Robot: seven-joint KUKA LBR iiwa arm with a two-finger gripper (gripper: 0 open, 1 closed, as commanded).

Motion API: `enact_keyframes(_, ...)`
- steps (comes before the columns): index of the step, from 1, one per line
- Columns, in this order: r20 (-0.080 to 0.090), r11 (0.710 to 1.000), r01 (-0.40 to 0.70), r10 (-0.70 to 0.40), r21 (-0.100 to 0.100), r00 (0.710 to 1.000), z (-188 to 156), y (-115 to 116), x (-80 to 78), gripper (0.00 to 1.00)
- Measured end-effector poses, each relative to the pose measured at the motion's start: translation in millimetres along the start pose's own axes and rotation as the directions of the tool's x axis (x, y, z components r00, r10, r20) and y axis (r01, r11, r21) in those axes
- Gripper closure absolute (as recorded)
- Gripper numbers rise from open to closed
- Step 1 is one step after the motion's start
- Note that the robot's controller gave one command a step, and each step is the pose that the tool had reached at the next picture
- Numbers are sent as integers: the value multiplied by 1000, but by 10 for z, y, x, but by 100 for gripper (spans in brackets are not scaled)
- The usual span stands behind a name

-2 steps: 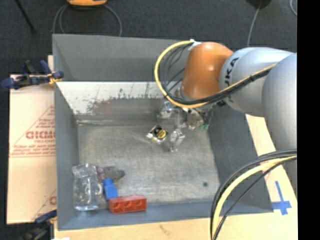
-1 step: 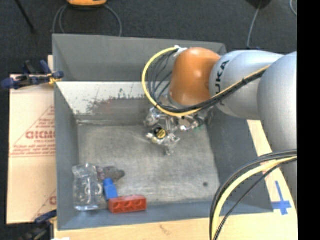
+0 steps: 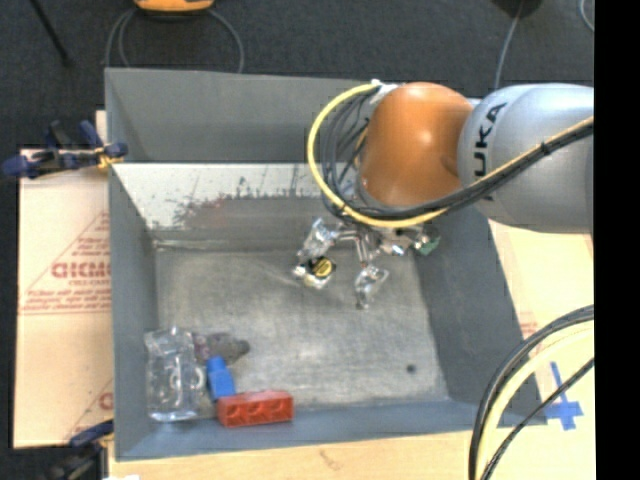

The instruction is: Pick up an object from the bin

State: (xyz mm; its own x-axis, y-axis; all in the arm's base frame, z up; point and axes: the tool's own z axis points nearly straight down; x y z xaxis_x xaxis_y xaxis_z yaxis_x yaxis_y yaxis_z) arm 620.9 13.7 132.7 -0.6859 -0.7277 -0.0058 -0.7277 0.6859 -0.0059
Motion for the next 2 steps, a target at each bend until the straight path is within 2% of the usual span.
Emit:
enact_keyframes(1, -2, 991, 136, -136, -4, 991, 379, -274, -185, 0)
enact_keyframes(2, 1, 938, 345, -345, 2, 938, 581, -258, -269, 0)
